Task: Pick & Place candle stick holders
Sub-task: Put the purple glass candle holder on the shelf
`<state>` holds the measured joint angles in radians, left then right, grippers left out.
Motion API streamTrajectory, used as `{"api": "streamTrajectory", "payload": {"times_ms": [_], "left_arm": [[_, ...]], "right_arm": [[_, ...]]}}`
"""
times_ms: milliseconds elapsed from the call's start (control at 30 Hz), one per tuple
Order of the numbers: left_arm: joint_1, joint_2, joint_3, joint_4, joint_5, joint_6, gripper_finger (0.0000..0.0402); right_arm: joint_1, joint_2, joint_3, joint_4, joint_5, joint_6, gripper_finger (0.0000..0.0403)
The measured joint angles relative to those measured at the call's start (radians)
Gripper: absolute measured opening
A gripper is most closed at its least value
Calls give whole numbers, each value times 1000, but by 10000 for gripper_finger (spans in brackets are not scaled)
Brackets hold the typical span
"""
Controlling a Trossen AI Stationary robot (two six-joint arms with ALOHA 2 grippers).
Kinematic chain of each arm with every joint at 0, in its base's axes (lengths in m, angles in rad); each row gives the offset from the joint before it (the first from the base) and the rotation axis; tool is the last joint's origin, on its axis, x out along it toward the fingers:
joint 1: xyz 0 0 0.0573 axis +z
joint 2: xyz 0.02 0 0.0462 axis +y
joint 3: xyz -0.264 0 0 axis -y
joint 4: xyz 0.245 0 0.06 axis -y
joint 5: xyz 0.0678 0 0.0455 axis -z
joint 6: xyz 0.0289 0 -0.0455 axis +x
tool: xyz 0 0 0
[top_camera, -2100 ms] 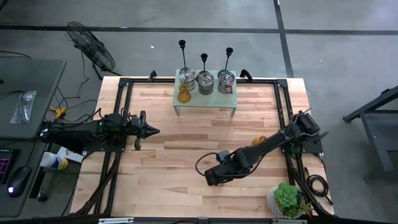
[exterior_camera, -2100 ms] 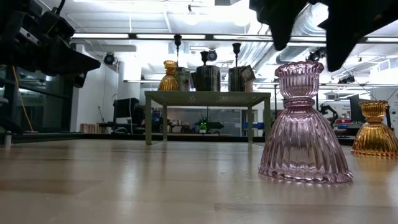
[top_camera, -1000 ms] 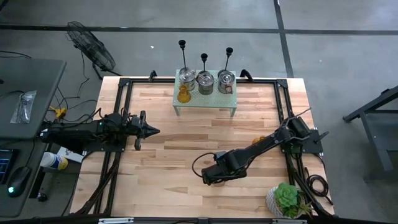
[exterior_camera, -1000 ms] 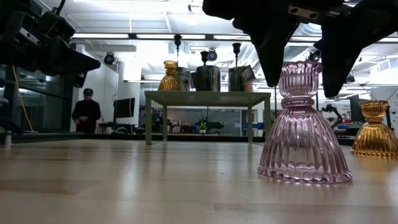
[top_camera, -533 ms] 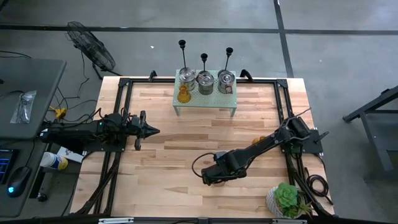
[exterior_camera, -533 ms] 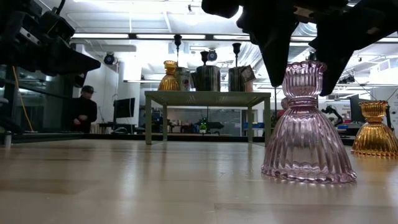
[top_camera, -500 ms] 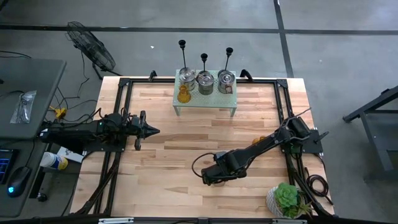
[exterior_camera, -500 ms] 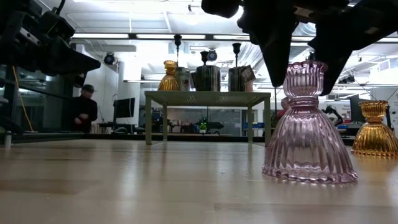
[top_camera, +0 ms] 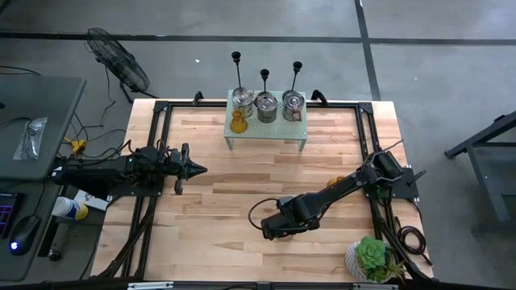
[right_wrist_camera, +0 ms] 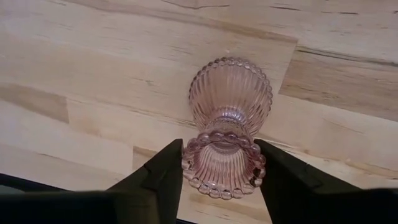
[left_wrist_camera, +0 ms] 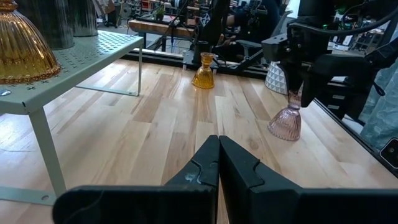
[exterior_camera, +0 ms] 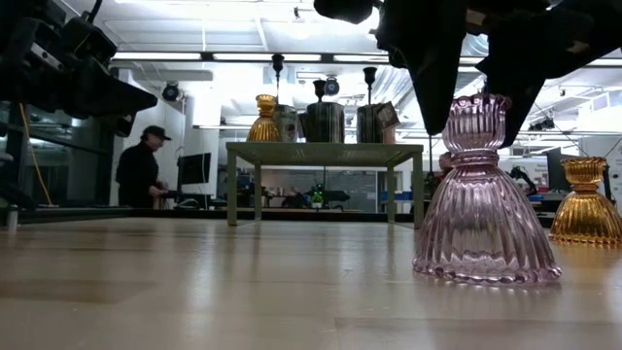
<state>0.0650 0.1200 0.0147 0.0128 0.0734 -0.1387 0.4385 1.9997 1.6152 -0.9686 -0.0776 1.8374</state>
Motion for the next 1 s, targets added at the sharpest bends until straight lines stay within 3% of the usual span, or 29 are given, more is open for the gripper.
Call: {"api": "streamTrajectory", "payload": {"times_ms": [600,1000], "left_arm": [[0,0,0,0,0,0,0],[0,0,0,0,0,0,0]], "right_arm": [[-30,-113,-2,-4,27,-121,159],[-138,-222,-1,-22,25,-347,159]]}}
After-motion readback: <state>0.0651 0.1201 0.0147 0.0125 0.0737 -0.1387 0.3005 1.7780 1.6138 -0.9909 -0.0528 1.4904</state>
